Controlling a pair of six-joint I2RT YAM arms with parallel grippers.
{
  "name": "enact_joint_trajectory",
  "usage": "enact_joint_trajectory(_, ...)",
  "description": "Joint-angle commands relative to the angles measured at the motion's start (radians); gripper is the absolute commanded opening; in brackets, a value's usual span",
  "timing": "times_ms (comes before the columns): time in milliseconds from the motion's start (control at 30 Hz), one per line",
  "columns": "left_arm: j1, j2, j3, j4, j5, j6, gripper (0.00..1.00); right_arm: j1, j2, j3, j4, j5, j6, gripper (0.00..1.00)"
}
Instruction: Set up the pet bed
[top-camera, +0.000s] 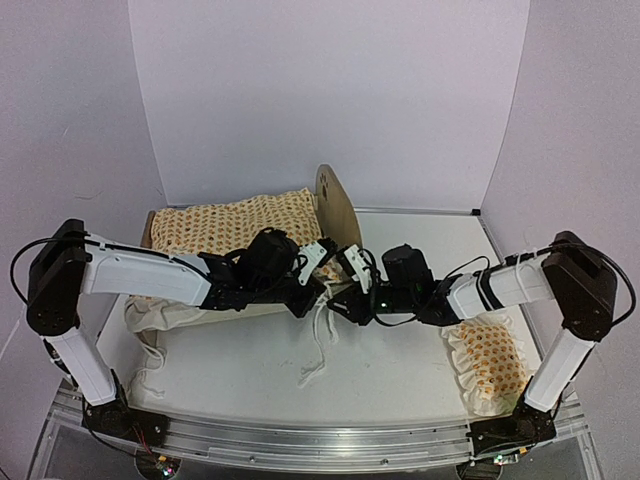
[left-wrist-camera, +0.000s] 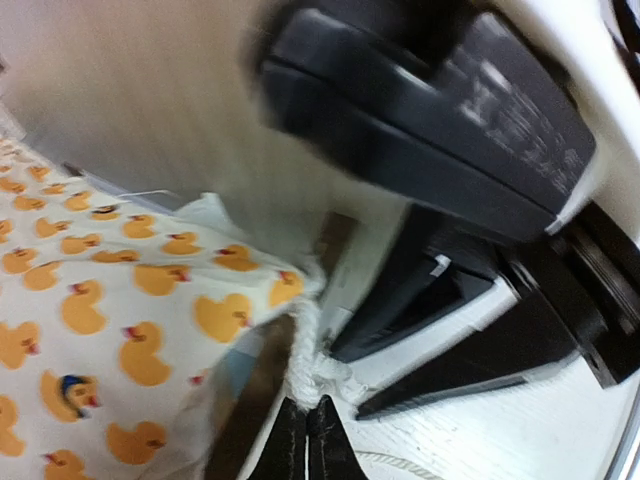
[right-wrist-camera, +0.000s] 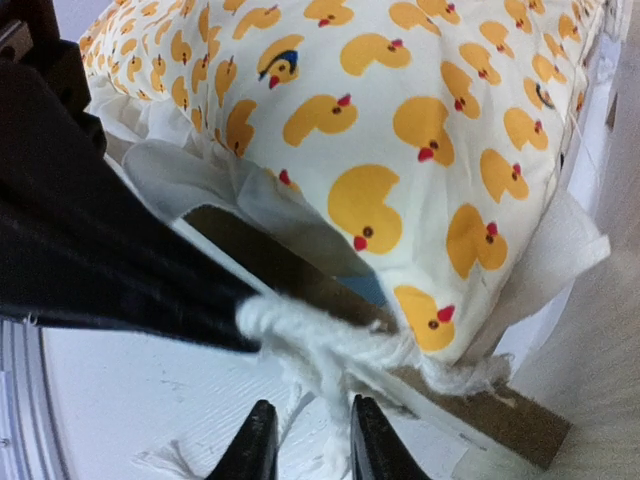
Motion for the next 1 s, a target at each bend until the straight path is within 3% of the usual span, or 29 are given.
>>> enact_joint_trajectory(0,0.009,-0.084,-0.008,0.05,-0.053,-0.151,0.0,0.027,-0.121,0.021,-0.167,0.016,0.214,0.34)
enact_joint_trajectory(233,0.008,-0.095,-0.014,0.048,-0.03,-0.259,0.0,0.132,-0.089,-0.042,-0.041,0.056,0.275,0.52)
enact_joint_trajectory(533,0.009,-0.113,0.007,0.03,-0.001,-0.314,0.0,0.163,0.124,-0.006,0.198,0.238,0.342,0.58)
enact_joint_trajectory(633,0.007,-0.104,0.071,-0.088,-0.038,-0.408,0.0,0.184,0.182,-0.023,0.332,0.268,0.338,0.56)
enact_joint_trajectory(733,-0.005,-0.095,0.127,-0.235,-0.11,-0.581,0.0,0.204,0.217,-0.04,0.442,0.295,0.343,0.47)
enact_joint_trajectory(867,-0.072,-0.121,0.126,-0.315,-0.292,-0.814,0.0,0.208,0.186,-0.107,0.508,0.414,0.394,0.17)
enact_joint_trajectory(967,-0.134,-0.134,0.128,-0.321,-0.405,-0.898,0.0,0.209,0.154,-0.145,0.483,0.446,0.395,0.01)
